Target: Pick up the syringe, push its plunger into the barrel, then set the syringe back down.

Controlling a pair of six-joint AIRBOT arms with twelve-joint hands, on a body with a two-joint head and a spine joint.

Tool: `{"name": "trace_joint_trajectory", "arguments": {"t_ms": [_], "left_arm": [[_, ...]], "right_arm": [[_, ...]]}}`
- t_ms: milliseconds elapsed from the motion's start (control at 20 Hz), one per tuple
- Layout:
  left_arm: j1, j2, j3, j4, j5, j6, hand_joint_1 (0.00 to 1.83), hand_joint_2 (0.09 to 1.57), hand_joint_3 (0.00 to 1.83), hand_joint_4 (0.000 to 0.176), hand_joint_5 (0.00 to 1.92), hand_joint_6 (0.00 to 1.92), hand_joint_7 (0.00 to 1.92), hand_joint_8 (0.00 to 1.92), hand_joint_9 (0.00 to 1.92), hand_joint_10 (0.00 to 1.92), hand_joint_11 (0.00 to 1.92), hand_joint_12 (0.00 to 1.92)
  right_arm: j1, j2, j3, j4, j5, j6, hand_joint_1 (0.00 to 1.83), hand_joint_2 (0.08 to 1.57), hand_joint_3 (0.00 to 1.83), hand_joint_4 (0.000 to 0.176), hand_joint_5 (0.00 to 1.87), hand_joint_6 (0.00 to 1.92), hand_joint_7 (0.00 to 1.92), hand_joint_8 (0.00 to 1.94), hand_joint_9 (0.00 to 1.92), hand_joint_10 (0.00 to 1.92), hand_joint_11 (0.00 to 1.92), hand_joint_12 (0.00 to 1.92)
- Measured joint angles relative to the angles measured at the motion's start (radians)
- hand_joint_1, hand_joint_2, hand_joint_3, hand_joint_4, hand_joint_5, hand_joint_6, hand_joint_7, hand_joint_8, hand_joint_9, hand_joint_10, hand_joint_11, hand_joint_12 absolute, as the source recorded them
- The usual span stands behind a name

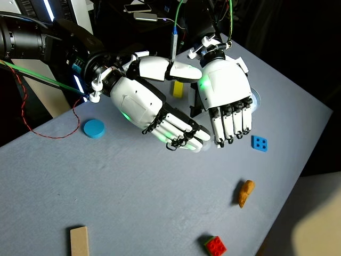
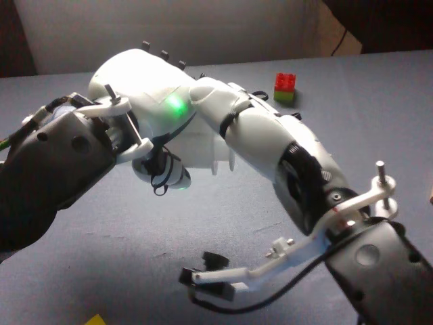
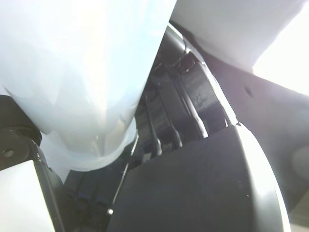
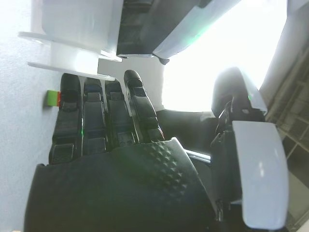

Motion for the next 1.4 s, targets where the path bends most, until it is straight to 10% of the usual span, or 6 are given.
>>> {"name": "trace_joint_trajectory", "arguments": {"t_ms": [900,1100,1400], "left_arm": [[0.036,-0.127,0.028,-0.045,0.01,0.048,1.37,1.16,0.0,0.0,0.8,1.09,0.86,1.18,0.9,1.35,0.87,1.41],[0.072,-0.184,0.067,-0.054,0.016,0.048,1.36,1.18,0.0,0.0,0.81,1.06,0.81,1.28,0.84,1.43,0.81,1.54],[0.087,-0.219,0.115,-0.058,0.011,0.052,1.37,1.15,0.0,0.0,0.84,1.03,0.86,1.19,0.9,1.34,0.89,1.4]], "right_arm": [[-0.131,0.389,-0.048,-0.298,-0.27,-0.076,0.22,1.1,0.0,0.0,0.11,0.0,0.1,0.0,0.1,0.0,0.0,0.5],[-0.127,0.407,-0.032,-0.5,-0.374,-0.095,0.22,1.09,0.0,0.0,0.12,0.0,0.12,0.0,0.11,0.0,0.0,0.56],[-0.082,0.363,0.084,-0.461,-0.404,-0.192,0.21,1.1,0.0,0.0,0.11,0.01,0.12,0.01,0.12,0.0,0.0,0.59]]}}
